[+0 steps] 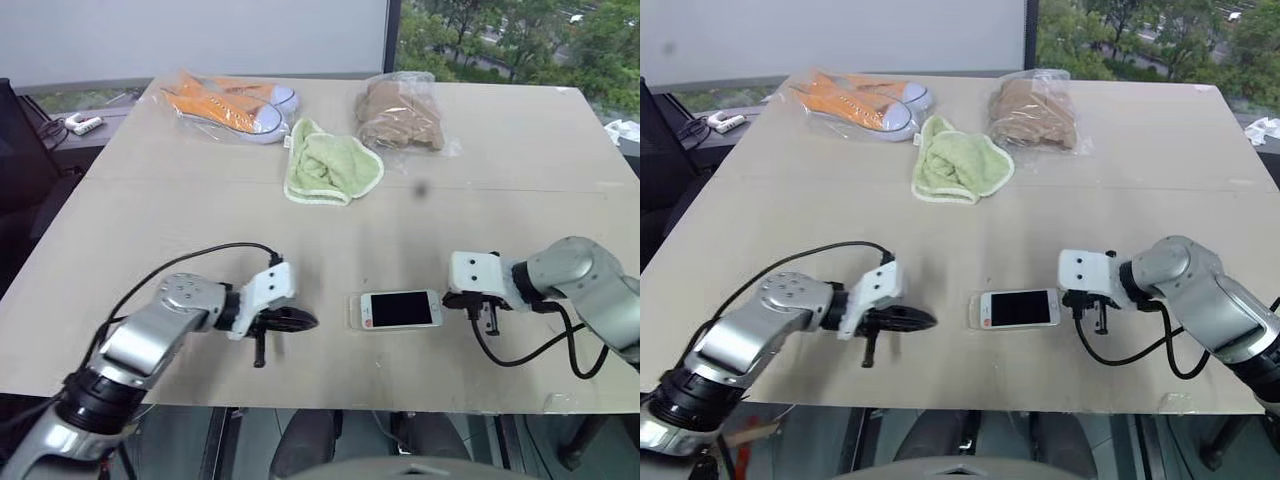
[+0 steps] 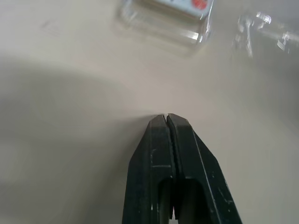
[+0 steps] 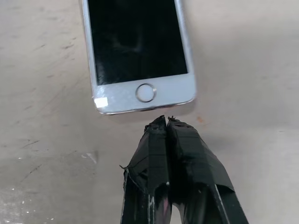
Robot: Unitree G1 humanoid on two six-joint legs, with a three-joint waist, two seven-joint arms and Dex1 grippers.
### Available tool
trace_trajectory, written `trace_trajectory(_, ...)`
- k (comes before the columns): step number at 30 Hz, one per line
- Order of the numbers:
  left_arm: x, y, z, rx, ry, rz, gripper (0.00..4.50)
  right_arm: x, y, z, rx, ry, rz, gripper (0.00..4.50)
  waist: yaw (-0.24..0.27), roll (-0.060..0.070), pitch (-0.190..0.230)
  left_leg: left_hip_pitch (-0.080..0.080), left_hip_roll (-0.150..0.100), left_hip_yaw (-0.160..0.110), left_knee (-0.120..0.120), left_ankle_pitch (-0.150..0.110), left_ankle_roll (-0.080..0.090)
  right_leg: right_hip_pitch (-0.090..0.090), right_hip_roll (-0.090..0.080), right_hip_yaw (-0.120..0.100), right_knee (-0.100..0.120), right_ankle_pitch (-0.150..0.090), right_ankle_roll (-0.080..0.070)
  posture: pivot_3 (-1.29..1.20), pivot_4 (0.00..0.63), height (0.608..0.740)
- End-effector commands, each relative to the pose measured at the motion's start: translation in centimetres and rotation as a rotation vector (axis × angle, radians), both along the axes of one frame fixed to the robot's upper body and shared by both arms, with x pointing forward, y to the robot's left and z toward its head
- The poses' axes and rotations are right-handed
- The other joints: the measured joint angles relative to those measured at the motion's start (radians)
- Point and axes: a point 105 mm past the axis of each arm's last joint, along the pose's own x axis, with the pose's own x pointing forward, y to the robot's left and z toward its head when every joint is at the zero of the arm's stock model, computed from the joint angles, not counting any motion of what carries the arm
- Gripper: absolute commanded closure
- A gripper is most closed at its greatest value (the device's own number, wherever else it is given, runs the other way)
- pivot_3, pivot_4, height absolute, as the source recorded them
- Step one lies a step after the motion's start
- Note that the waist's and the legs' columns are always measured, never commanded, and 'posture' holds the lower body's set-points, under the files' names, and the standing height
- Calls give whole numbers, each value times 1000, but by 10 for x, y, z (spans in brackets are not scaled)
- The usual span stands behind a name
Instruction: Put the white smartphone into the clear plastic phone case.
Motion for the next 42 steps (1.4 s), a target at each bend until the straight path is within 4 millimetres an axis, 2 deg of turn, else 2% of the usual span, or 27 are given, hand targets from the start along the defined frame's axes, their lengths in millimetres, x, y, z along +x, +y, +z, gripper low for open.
trace_trajectory(1, 13, -17, -8, 12, -79, -28, 4500, 0, 2, 7, -17, -38, 5, 4470, -1, 1, 0, 0, 0, 0, 0, 0, 0, 0, 0, 0, 0, 0, 0, 0, 150, 740)
trace_trajectory(9, 17, -43, -15, -60, -84, -45, 4500, -1, 3, 6, -27, -40, -6, 4470, 3, 1, -1, 1, 0, 0, 1, 0, 0, 1, 0, -1, 1, 0, 0, 0, 150, 740)
trace_trajectory(20, 17, -59, -14, -101, -96, -50, 4500, -4, 10, 3, -5, -23, -2, 4470, 2, 1, -1, 1, 0, -1, 1, 0, 0, 2, 0, -1, 1, 0, 0, 0, 150, 740)
trace_trajectory(34, 18, -72, -11, -136, -97, -56, 4500, -14, 40, -1, 54, -7, 52, 4470, 0, 1, -3, 3, 0, -1, 1, 0, 0, 2, 0, -1, 3, 0, 0, 0, 150, 740)
trace_trajectory(37, 17, -72, -9, -139, -99, -56, 4500, -13, 36, -3, 38, -8, 41, 4470, 0, 1, -5, 3, 0, -1, 1, 0, 0, 3, 0, -1, 4, 0, 0, 0, 150, 740)
trace_trajectory(42, 14, -58, 2, -115, -103, -87, 4500, -6, 16, 0, 2, -30, -13, 4470, 0, 1, -5, 4, 0, -1, 2, 0, 0, 2, 0, -1, 4, 0, 0, 0, 150, 740)
